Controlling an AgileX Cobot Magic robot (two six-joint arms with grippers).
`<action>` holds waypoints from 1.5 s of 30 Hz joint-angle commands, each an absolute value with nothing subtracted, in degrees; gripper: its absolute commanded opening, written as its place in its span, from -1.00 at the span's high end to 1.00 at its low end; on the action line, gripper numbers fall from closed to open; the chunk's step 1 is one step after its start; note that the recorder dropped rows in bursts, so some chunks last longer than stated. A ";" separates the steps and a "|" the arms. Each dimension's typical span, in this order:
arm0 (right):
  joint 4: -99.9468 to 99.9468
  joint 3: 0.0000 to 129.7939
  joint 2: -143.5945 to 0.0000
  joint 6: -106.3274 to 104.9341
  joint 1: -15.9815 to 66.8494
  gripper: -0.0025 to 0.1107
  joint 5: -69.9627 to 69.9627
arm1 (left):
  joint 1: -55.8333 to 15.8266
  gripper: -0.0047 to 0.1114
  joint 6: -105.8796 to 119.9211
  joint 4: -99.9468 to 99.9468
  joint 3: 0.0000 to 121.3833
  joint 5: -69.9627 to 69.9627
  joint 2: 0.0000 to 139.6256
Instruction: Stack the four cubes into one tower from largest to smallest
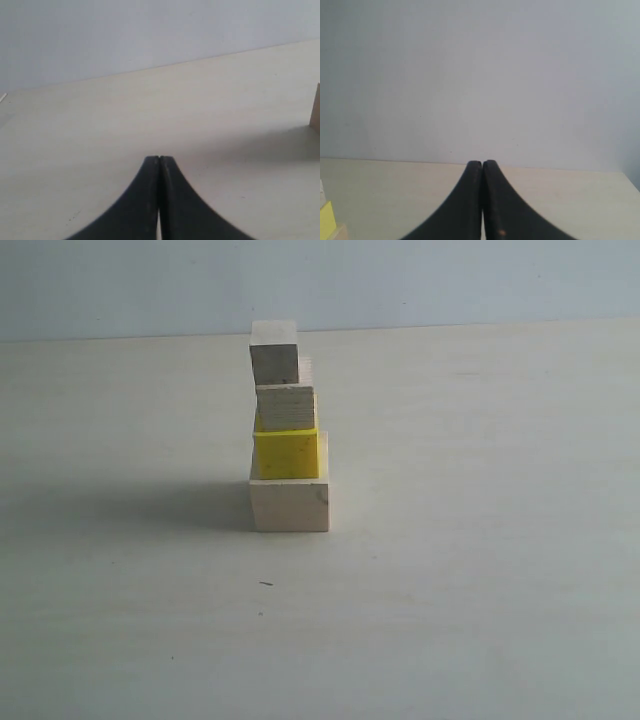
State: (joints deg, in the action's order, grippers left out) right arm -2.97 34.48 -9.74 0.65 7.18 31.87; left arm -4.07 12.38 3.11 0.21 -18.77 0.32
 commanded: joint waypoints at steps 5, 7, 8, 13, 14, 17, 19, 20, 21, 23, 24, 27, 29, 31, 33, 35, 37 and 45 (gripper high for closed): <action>-2.97 34.10 -9.54 0.35 7.02 0.96 31.64 | -3.99 0.92 11.66 1.70 0.00 -21.10 0.00; -2.97 34.10 -9.54 0.35 7.02 0.96 31.64 | -3.99 0.92 11.66 1.47 0.00 -21.21 0.00; -2.97 34.10 -9.54 0.35 7.02 0.96 31.64 | -3.99 0.92 11.66 1.47 0.00 -21.21 0.00; -2.97 34.10 -9.54 0.35 7.02 0.96 31.64 | -0.46 0.92 11.54 1.47 0.00 -21.21 0.00; -2.97 34.10 -9.54 0.35 7.02 0.96 31.64 | -0.08 0.92 11.54 1.59 0.00 -21.21 0.00; -2.97 34.10 -9.54 0.35 7.02 0.96 31.64 | 0.10 0.92 10.49 1.59 0.00 -21.21 0.00; -2.97 34.10 -9.54 0.35 7.02 0.96 31.64 | 0.10 0.92 10.02 1.59 0.00 -21.21 0.00; -2.97 34.10 -9.54 0.35 7.02 0.96 31.64 | 0.10 0.92 10.02 1.59 0.00 -21.21 0.00; -2.97 34.10 -9.54 0.35 7.02 0.96 31.64 | 0.10 0.92 10.02 1.59 0.00 -21.21 0.00; -2.97 34.10 -9.54 0.35 7.02 0.96 31.64 | 0.10 0.92 10.02 1.59 0.00 -21.21 0.00; -2.97 34.10 -9.54 0.35 7.02 0.96 31.64 | 0.10 0.92 10.02 1.59 0.00 -21.21 0.00; -2.97 34.10 -9.54 0.35 7.02 0.96 31.64 | 0.10 0.92 10.02 1.59 0.00 -21.21 0.00; -2.97 34.10 -9.54 0.35 7.02 0.96 31.64 | 0.10 0.92 10.02 1.59 0.00 -21.21 0.00; -2.97 34.10 -9.54 0.35 7.02 0.96 31.64 | 0.10 0.92 10.13 1.59 0.00 -21.21 0.00; -2.97 34.10 -9.54 0.52 7.02 0.96 31.64 | 0.10 0.92 10.13 1.59 0.00 -21.21 0.00; -2.97 34.10 -9.54 0.52 7.02 0.96 31.64 | 0.10 0.92 10.13 1.59 0.00 -21.21 0.00; -2.97 34.10 -9.54 0.52 7.02 0.96 31.64 | 0.10 0.92 10.13 1.59 0.00 -21.21 0.00; -2.97 34.10 -9.54 0.43 7.02 0.96 31.64 | 0.10 0.92 10.23 1.59 0.00 -21.21 0.00</action>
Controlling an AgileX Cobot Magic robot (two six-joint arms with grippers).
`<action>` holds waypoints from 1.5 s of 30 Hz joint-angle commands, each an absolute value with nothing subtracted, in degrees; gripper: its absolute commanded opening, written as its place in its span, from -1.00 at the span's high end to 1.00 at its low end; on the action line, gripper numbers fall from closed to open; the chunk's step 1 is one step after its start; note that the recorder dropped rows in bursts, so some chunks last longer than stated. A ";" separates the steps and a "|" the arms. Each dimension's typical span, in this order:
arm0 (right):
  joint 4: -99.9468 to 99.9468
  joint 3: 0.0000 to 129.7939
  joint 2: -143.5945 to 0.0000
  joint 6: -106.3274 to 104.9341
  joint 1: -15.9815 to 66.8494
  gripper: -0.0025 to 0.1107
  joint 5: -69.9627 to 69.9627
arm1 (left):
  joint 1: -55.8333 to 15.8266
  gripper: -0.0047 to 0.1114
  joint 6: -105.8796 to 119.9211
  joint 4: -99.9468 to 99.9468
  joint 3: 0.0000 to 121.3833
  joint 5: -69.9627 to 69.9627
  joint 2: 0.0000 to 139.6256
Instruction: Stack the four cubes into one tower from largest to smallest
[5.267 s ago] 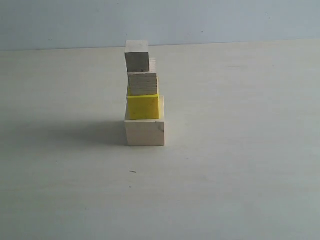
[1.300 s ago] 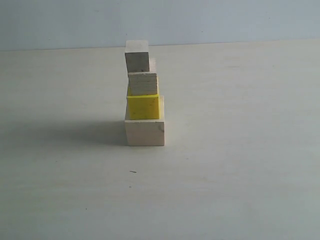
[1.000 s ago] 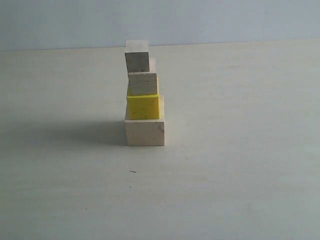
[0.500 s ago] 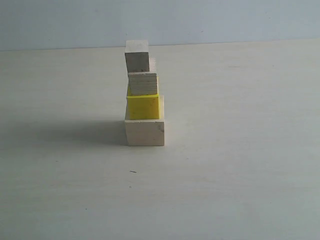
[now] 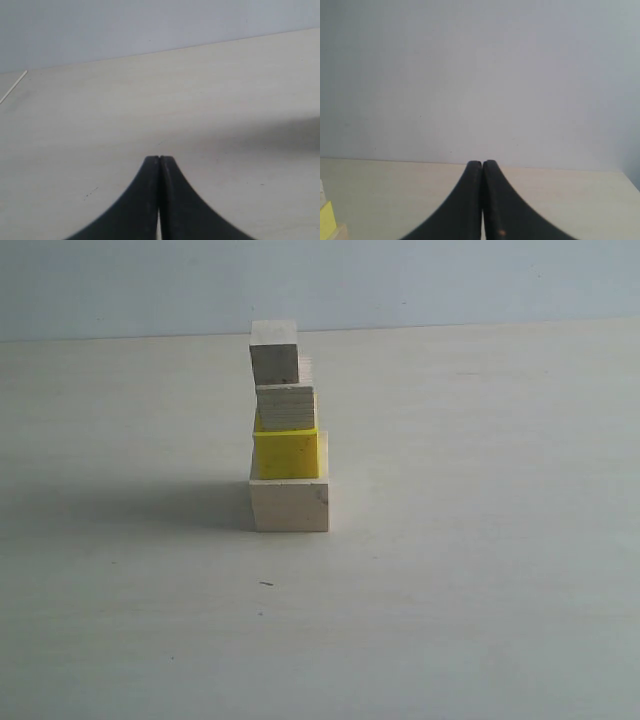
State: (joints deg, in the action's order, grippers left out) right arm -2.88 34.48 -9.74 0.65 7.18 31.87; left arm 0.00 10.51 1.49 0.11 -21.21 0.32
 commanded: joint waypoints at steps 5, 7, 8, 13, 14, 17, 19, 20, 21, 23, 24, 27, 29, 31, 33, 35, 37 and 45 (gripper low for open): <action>-2.97 34.10 -9.54 0.43 7.02 0.96 31.64 | 0.10 0.92 10.23 1.59 0.00 -21.21 0.00; -2.97 34.10 -9.54 0.43 7.02 0.96 31.64 | 0.10 0.92 10.23 1.59 0.00 -21.21 0.00; -2.97 34.10 -9.54 0.43 7.02 0.96 31.64 | 0.10 0.92 10.23 1.59 0.00 -21.21 0.00; -2.17 34.10 -9.54 0.00 7.02 0.96 32.25 | 0.10 0.92 10.23 1.59 0.00 -21.21 0.00; -1.87 33.55 -9.54 0.00 7.02 0.96 32.25 | 0.10 0.92 10.23 1.59 0.00 -21.21 0.00; -1.22 29.43 -9.16 0.00 7.02 0.96 31.24 | 0.10 0.92 10.23 1.59 0.00 -21.21 0.00; 0.00 25.48 -8.02 0.00 7.02 0.96 30.20 | 0.10 0.92 10.23 1.59 0.00 -21.21 0.00; 0.71 23.11 -7.28 0.00 7.02 0.96 29.52 | 0.10 0.92 10.23 1.59 0.00 -21.21 0.00; 1.52 20.79 -6.46 0.00 7.02 0.96 28.29 | 0.10 0.92 10.23 1.59 0.00 -21.21 0.00; 2.31 17.03 -4.78 0.00 7.02 0.96 26.22 | 0.10 0.92 10.23 1.59 0.00 -21.21 0.00; 2.66 15.27 -3.81 0.00 7.02 0.96 25.19 | 0.10 0.92 10.23 1.59 0.00 -21.21 0.00; 2.66 11.00 -0.57 -2.82 7.02 0.96 24.09 | 0.10 0.92 10.23 1.59 0.00 -21.21 0.00; 2.66 8.98 0.00 -4.82 7.02 0.96 24.08 | 0.10 0.92 10.23 1.59 0.00 -21.21 0.00; 2.66 7.16 0.00 -5.03 6.88 0.96 23.91 | 0.10 0.92 10.23 1.59 0.00 -21.21 0.00; 2.66 5.90 0.00 -5.03 6.88 0.96 23.47 | 0.10 0.92 10.23 1.59 0.00 -21.21 0.00; 4.15 4.59 0.00 -4.91 6.88 0.96 22.43 | 0.10 0.92 10.23 1.59 0.00 -21.21 0.00; 4.46 3.25 0.00 -5.02 6.88 0.96 22.15 | 0.10 0.92 10.23 1.59 0.00 -21.21 0.00; 4.60 0.00 0.00 -4.92 6.88 0.96 18.72 | 0.10 0.92 10.23 1.59 0.00 -21.21 0.00</action>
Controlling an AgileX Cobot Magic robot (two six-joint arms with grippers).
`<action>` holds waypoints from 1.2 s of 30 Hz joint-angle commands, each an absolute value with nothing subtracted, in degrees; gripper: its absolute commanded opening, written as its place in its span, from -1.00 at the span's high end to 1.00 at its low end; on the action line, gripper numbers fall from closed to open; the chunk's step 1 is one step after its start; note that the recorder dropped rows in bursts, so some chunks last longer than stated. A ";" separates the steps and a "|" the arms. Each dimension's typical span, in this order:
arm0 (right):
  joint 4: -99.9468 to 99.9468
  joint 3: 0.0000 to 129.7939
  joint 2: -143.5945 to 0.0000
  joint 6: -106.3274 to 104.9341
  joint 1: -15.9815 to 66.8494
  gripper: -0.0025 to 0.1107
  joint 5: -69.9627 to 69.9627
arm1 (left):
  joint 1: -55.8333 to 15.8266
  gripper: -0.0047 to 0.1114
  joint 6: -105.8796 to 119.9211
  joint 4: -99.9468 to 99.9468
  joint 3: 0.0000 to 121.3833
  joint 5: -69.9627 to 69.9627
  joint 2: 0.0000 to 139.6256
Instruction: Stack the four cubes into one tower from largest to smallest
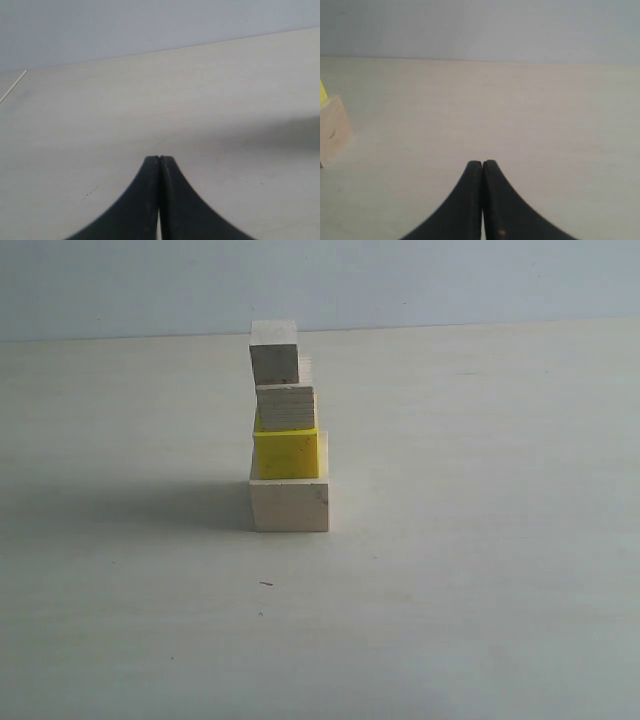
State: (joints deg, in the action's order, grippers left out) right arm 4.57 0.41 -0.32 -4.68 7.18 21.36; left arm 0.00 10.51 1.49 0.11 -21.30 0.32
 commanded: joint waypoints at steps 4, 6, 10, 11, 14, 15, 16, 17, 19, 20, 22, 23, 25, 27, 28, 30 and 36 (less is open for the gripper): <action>4.47 0.00 0.00 -4.92 6.88 0.96 18.72 | 0.10 0.92 10.23 1.59 0.00 -21.21 0.00; 4.22 0.00 0.00 -4.92 6.88 0.96 19.15 | 0.10 0.92 10.23 1.59 0.00 -21.21 0.00; 3.52 0.00 0.00 -5.38 6.88 0.96 19.37 | 0.10 0.92 10.23 1.59 0.00 -21.21 0.00; 3.47 0.00 0.00 -5.37 6.64 0.96 19.34 | 0.10 0.92 10.23 1.59 0.00 -21.21 0.00; 3.25 0.00 0.00 -5.50 4.76 0.96 19.34 | 0.10 0.92 10.23 1.59 0.00 -21.21 0.00; 3.25 0.00 0.00 -5.50 3.81 0.96 19.34 | 0.10 0.92 10.23 1.59 0.00 -21.21 0.00; 3.25 0.00 0.00 -5.50 2.83 0.96 19.34 | 0.10 0.92 10.23 1.59 0.00 -21.21 0.00; 3.25 0.00 0.00 -5.50 1.85 0.96 19.34 | 0.10 0.92 10.23 1.59 0.00 -21.21 0.00; 3.25 0.00 0.00 -5.50 0.25 0.96 19.48 | 0.10 0.92 10.23 1.59 0.00 -21.21 0.00; 3.25 0.00 0.00 -5.50 -0.34 0.96 19.48 | 0.10 0.92 10.23 1.59 0.00 -21.21 0.00; 3.12 0.00 0.00 -5.53 -0.68 0.96 19.48 | 0.10 0.92 10.23 1.59 0.00 -21.21 0.00; 3.12 0.00 0.00 -5.53 -0.68 0.96 19.48 | 0.10 0.92 10.23 1.59 0.00 -21.21 0.00; 3.12 0.00 0.00 -5.53 -0.68 0.96 19.48 | 0.10 0.92 10.23 1.59 0.00 -21.21 0.00; 3.02 0.00 0.00 -5.53 -0.64 0.96 19.48 | 0.10 0.92 10.23 1.59 0.00 -21.21 0.00; 3.02 0.00 0.00 -5.53 -0.64 0.96 19.48 | 0.10 0.92 10.23 1.59 0.00 -21.21 0.00; 3.02 0.00 0.00 -5.53 -0.64 0.96 19.48 | 0.10 0.92 10.23 1.59 0.00 -21.21 0.00; 3.02 0.00 0.00 -5.53 -0.64 0.96 19.48 | 0.10 0.92 10.23 1.59 0.00 -21.21 0.00</action>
